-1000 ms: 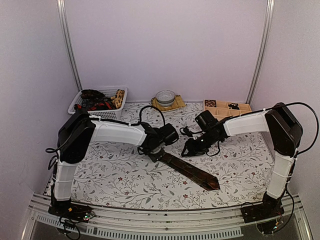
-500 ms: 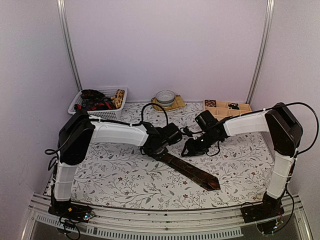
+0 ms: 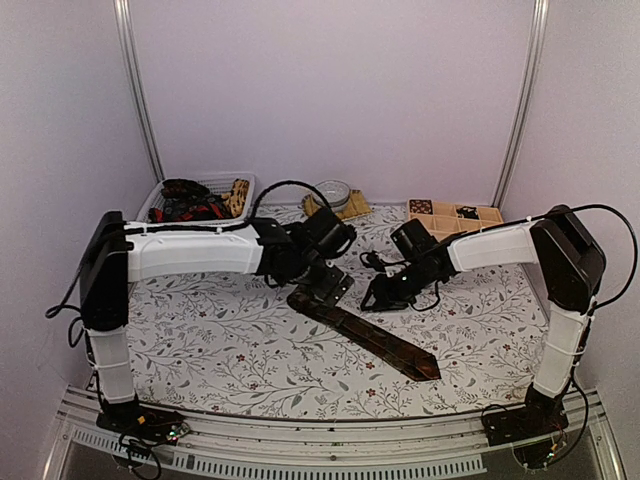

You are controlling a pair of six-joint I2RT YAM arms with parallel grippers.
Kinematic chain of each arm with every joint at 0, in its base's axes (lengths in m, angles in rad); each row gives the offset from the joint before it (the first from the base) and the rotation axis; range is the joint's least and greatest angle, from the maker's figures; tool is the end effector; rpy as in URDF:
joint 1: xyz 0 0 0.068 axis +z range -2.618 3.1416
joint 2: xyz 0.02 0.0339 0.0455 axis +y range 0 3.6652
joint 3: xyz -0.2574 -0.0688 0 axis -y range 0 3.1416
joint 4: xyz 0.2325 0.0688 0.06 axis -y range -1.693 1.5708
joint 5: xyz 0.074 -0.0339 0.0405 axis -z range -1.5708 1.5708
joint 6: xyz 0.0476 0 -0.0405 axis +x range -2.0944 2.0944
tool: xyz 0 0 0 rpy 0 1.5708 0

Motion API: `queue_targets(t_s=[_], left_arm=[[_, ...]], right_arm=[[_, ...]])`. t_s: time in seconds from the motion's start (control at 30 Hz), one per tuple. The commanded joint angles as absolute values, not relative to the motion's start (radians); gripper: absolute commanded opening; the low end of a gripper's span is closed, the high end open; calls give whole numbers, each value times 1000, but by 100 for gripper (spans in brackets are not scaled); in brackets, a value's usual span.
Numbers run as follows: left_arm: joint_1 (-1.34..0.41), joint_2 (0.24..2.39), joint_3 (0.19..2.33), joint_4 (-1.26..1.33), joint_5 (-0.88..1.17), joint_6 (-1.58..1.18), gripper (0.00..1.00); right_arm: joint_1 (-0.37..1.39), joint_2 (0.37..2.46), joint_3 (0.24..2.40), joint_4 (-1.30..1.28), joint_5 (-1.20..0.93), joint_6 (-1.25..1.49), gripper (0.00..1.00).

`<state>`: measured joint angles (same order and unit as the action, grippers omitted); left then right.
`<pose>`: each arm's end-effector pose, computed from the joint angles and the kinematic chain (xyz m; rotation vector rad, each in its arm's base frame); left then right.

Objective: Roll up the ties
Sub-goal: Roll the tie at the center of the board.

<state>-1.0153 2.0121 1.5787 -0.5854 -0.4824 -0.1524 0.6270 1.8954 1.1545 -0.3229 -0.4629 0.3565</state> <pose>0.2440 -0.3512 0.2041 0.8599 2.2716 0.1190 0.2878 0.2347 0.1429 -0.5408 2.7206 0.9139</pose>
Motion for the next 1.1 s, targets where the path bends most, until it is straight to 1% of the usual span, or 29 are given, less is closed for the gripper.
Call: queue_targets(t_s=[0.0, 0.13, 0.23, 0.33, 0.4, 0.43, 0.57, 0.7, 0.87, 0.97, 1.07], left_arm=[[-887, 1805, 1482, -477, -182, -235, 100], [-733, 1665, 1330, -393, 40, -297, 100], [-615, 1600, 1214, -327, 184, -328, 95], [-533, 1601, 1138, -285, 315, -347, 82], [-510, 1623, 1113, -263, 359, -353, 72], [-504, 1639, 1106, -251, 382, -353, 70], [-491, 1702, 1099, -205, 445, -359, 55], [-489, 1755, 1116, -182, 480, -350, 47], [-491, 1804, 1132, -183, 491, -340, 33], [-492, 1826, 1136, -185, 494, -333, 28], [-498, 1847, 1145, -193, 491, -323, 27]], right_arm=[[623, 1755, 1155, -228, -539, 441, 39], [640, 1766, 1142, -99, -630, 568, 39], [674, 1793, 1168, -19, -656, 657, 41], [711, 1855, 1227, 50, -685, 744, 41], [739, 1896, 1277, 75, -687, 785, 41], [750, 1919, 1300, 81, -684, 807, 41], [775, 2001, 1360, 99, -643, 860, 41], [782, 2058, 1381, 114, -624, 906, 41], [786, 2088, 1382, 107, -605, 916, 41], [786, 2108, 1382, 110, -608, 924, 41], [787, 2129, 1384, 111, -604, 933, 40]])
